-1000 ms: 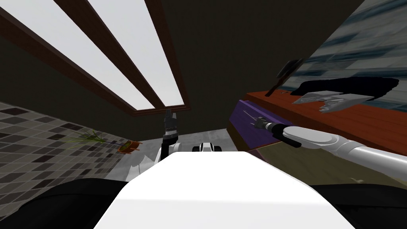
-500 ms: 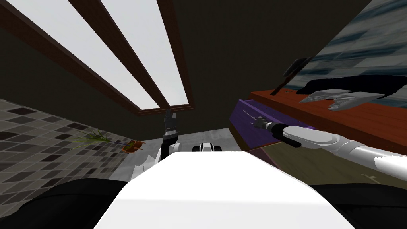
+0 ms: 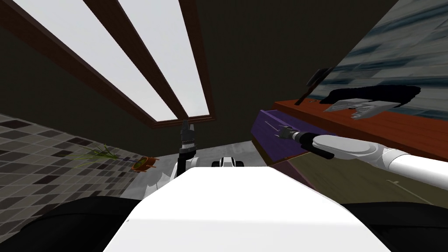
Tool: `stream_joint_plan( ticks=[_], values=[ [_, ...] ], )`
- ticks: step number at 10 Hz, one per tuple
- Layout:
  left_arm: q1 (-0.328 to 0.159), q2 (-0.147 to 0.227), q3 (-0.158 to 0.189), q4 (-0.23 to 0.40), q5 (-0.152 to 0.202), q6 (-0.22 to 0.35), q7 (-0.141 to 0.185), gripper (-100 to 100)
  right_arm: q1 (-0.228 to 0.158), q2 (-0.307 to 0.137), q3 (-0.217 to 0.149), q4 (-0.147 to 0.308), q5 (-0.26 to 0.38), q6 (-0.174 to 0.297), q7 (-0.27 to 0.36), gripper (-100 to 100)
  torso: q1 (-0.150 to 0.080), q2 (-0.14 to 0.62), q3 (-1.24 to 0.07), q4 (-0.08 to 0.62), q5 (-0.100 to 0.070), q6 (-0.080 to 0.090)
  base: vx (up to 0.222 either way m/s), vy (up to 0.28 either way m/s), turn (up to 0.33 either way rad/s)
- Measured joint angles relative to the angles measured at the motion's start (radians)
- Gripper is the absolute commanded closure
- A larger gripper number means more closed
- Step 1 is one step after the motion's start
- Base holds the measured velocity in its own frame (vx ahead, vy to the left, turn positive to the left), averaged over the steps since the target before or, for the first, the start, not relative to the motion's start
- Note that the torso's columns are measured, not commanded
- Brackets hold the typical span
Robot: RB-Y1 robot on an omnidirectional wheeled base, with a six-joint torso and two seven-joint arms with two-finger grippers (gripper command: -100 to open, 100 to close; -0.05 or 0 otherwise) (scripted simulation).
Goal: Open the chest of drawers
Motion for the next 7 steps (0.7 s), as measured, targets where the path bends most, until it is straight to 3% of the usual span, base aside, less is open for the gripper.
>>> stream_joint_plan(
  ticks=[1, 3, 5, 6, 7],
  values=[
    [0.0, 0.0, 0.0, 0.0, 0.0, 0.0, 0.0, 0, -0.054, -0.04, 0.044, -0.001, -0.024, 0.002, -0.012, -100, 0.002, -0.002, -0.001, -0.001, 0.0, -0.001, 0.0, 0.01, -0.04],
    [0.0, 0.0, 0.0, 0.0, 0.0, 0.0, 0.0, 0, -0.022, -0.039, -0.004, 0.004, -0.016, -0.026, -0.02, -100, 0.002, -0.001, 0.0, 0.0, 0.0, 0.0, 0.003, 0.007, -0.042],
    [0.0, 0.0, 0.0, 0.0, 0.0, 0.0, 0.0, 0, -0.015, -0.072, -0.036, -0.001, -0.028, -0.047, -0.035, -100, 0.002, 0.0, 0.0, 0.0, 0.0, 0.0, 0.002, 0.009, -0.049],
    [0.0, 0.0, 0.0, 0.0, 0.0, 0.0, 0.0, 0, -0.013, -0.074, -0.039, -0.002, -0.029, -0.049, -0.037, 0, 0.002, 0.0, 0.0, 0.0, 0.0, 0.0, 0.0, 0.0, 0.0],
    [0.0, 0.0, 0.0, 0.0, 0.0, 0.0, 0.0, 0, -0.013, -0.074, -0.039, -0.001, -0.029, -0.049, -0.036, 0, 0.001, 0.0, 0.0, 0.0, 0.0, 0.0, 0.0, 0.0, 0.0]
  ],
)
